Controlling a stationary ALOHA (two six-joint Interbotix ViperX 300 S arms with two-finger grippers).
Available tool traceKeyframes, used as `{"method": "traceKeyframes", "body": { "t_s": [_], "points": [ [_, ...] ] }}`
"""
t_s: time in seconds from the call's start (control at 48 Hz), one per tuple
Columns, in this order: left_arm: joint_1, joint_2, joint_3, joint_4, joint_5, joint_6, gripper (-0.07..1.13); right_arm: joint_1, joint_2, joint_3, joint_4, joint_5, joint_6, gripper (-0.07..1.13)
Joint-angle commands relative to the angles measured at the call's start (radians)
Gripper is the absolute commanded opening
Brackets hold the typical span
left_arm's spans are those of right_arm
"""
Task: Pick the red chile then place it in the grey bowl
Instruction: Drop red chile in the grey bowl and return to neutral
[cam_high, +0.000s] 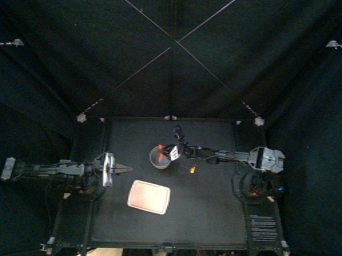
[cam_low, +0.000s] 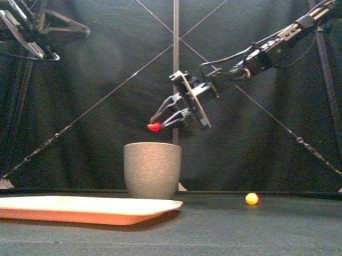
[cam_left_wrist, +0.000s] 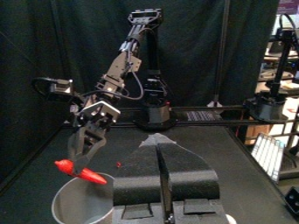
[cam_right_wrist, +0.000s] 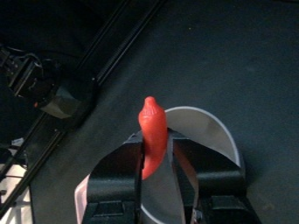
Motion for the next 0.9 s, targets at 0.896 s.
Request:
{"method": "traceKeyframes", "body": {
  "t_s": [0.896],
  "points": [
    [0.002, -0.003, -0.012, 0.014, -0.005, 0.002, -0.04, 0.249, -0.603, 0.311, -0.472, -0.014, -0.067, 0.91]
  ]
}}
